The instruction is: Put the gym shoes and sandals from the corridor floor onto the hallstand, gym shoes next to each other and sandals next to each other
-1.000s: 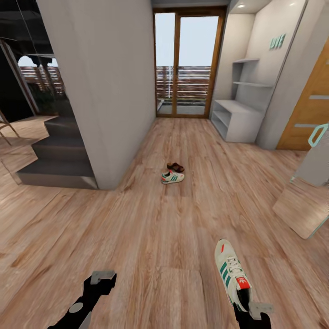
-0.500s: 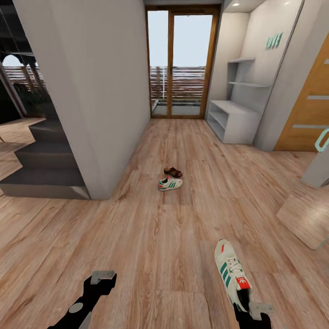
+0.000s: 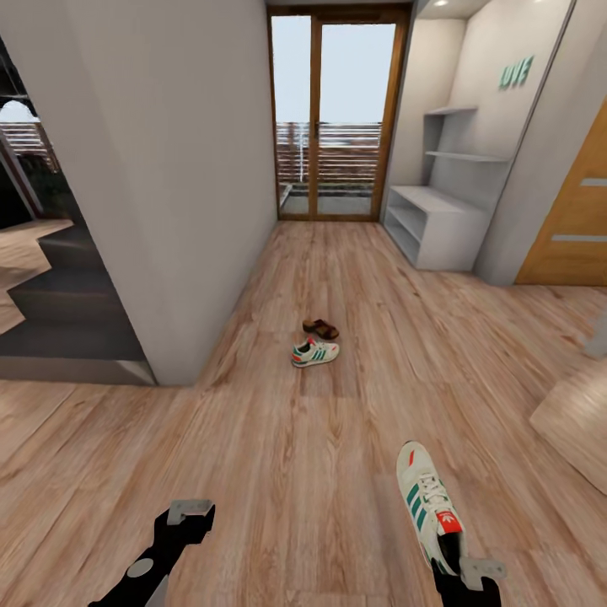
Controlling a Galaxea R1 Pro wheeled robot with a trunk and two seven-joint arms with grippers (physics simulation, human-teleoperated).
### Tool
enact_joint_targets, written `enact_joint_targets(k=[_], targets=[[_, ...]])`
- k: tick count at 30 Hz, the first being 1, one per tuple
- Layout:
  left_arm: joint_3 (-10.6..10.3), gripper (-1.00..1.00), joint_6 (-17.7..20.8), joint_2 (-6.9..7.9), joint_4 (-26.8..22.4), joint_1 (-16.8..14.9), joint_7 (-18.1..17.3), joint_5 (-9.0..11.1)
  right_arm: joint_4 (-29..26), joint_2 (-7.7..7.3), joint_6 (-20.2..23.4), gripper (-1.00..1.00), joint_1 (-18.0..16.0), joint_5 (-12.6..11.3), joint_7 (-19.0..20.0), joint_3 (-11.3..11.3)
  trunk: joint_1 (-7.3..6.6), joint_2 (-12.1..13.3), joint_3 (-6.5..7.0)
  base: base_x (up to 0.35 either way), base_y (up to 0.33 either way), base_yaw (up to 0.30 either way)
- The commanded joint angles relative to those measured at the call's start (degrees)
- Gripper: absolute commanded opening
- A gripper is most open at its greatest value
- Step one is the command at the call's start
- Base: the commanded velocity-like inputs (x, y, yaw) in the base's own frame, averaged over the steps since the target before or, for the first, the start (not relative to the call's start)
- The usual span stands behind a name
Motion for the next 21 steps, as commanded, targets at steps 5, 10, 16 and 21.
enact_joint_targets(k=[5,10,16,21], targets=[[0.3,1.00,-0.2,-0.03,0.1,0.0,-0.4,0.0,0.0,0.06,-0.2,-1.00,0.0,0.0,0.0,-0.1,0.02,0.0,-0.04,0.336,0.000,-0.004],[0.3,1.00,-0.2,-0.03,0.0,0.0,-0.4,0.0,0.0,0.07,-0.2,-1.00,0.0,0.0,0.0,-0.1,0.02,0.0,0.13,0.337,0.013,-0.135],[0.3,1.00,-0.2,-0.03,0.0,0.0,-0.4,0.0,0.0,0.07,-0.2,-1.00,0.0,0.0,0.0,-0.1,0.02,0.0,0.30,0.337,0.071,-0.108],[0.3,1.00,-0.2,-0.03,0.0,0.0,-0.4,0.0,0.0,0.07,-0.2,-1.00,0.0,0.0,0.0,-0.1,0.02,0.0,0.31,0.337,0.082,-0.010]])
